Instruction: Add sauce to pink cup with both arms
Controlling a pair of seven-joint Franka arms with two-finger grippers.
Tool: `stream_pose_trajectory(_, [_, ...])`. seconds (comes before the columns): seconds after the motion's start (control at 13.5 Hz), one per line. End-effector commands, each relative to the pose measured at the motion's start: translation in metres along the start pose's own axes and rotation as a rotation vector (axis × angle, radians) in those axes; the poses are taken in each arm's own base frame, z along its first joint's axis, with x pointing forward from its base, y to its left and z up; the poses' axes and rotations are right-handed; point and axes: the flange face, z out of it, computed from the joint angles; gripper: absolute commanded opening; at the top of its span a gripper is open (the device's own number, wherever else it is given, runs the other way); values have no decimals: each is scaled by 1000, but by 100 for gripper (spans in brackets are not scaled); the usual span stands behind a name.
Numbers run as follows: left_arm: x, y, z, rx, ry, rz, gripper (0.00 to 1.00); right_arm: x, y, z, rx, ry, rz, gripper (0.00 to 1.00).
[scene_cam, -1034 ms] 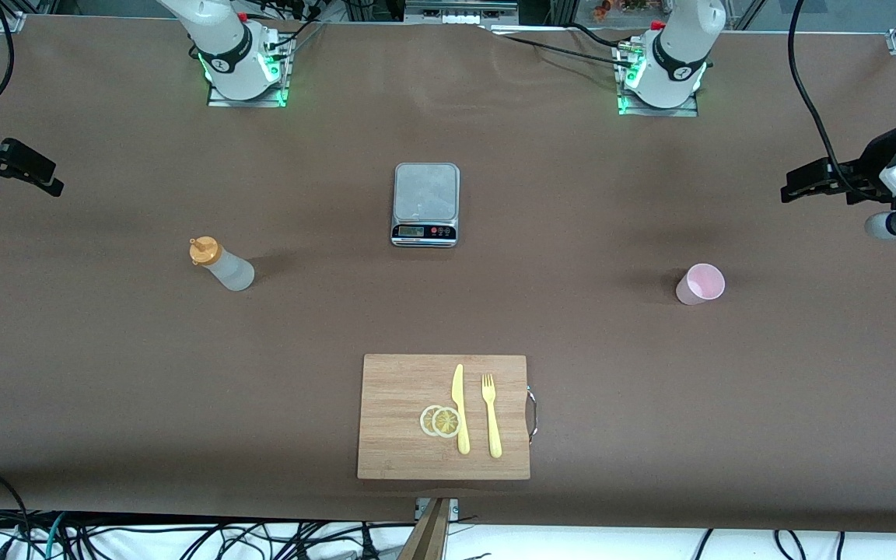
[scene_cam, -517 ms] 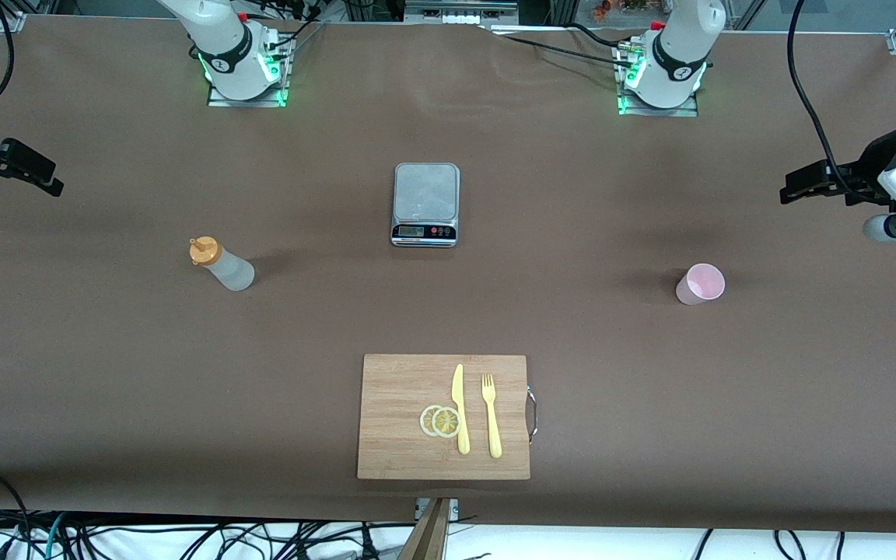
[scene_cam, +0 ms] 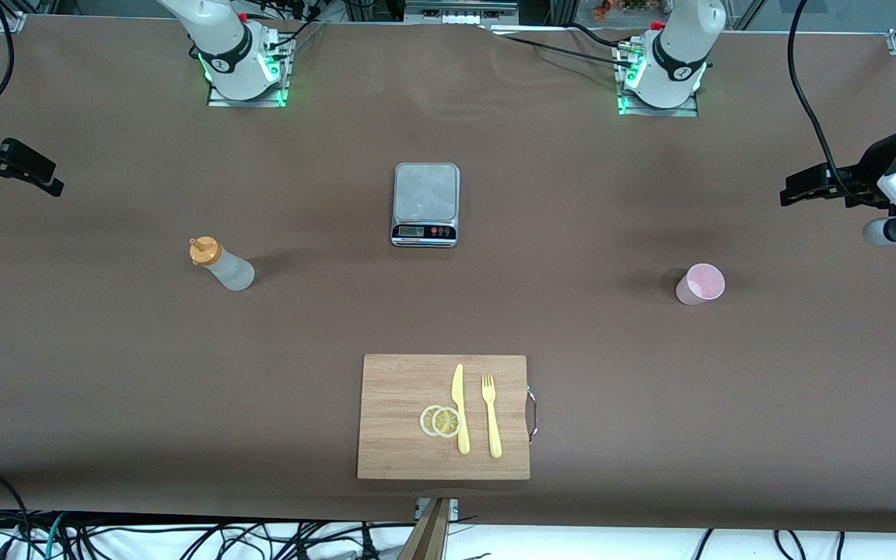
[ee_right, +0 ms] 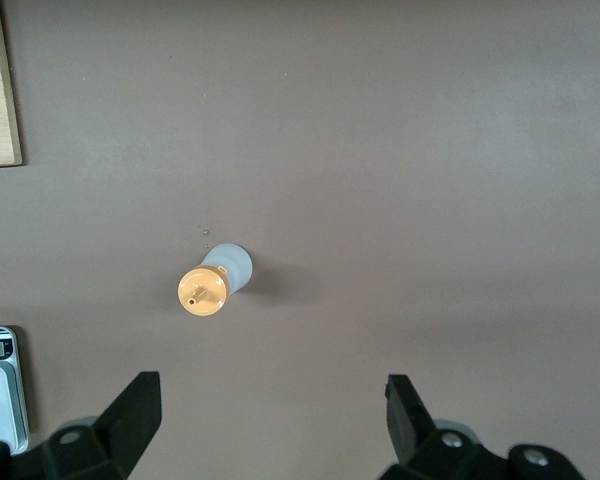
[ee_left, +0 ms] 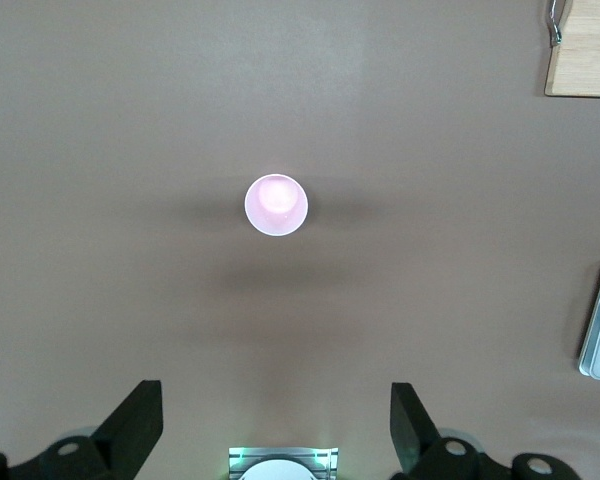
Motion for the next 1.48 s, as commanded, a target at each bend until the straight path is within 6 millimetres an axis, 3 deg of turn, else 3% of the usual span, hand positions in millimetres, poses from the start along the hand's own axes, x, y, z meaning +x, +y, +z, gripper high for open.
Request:
stream_pose_trajectory(0.0, [1, -1, -1, 5, -3, -11, 100, 0, -1, -7, -13, 9, -11, 100])
stream_pose_trajectory(1.11, [2, -2, 3, 6, -11, -10, 100, 0, -1, -7, -12, 9, -11, 100])
stream_pose_trajectory(1.4, [17, -7, 23, 15, -15, 2, 100, 0, -2, -7, -13, 9, -12, 100])
